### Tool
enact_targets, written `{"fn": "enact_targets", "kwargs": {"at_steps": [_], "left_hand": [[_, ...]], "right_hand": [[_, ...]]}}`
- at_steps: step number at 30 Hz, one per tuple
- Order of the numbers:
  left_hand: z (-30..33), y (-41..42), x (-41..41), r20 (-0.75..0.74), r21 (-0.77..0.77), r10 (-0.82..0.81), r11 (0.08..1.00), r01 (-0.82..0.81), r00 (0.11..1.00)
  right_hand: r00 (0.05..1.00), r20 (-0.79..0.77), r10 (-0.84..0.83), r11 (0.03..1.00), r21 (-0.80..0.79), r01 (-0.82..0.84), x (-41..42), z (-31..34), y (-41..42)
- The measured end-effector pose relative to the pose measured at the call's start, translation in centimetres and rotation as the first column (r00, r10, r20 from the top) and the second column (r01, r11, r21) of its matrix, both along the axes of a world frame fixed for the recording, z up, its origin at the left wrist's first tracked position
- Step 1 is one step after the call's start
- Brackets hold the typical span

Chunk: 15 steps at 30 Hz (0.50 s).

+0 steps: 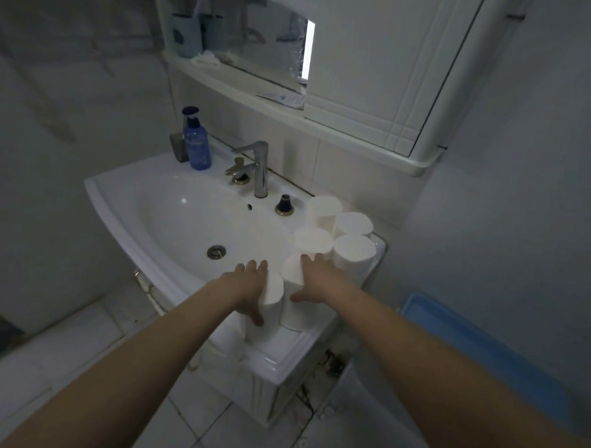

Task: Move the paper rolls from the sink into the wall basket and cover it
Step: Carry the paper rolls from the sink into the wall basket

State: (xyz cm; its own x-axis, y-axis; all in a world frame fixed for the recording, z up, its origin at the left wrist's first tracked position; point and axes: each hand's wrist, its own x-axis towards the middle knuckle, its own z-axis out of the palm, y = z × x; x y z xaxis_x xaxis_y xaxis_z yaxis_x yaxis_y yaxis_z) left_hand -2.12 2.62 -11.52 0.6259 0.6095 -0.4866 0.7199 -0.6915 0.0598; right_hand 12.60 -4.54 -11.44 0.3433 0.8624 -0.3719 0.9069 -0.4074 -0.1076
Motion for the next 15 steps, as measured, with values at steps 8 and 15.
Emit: {"fn": "enact_targets", "kwargs": {"at_steps": [8,15], "left_hand": [[-2.7,-0.4,-0.7,0.157,0.080,0.005,0.997,-0.018,0.988],[-3.1,-1.9,-1.2,0.192,0.148,-0.024,0.989,-0.004,0.981]], "right_hand": [[1.000,-0.012,-0.011,0.999,0.049,0.011,0.0,-0.9,0.6],[0.997,0.057,0.043,0.999,0.021,-0.045,-0.6,-0.9,-0.6]]}}
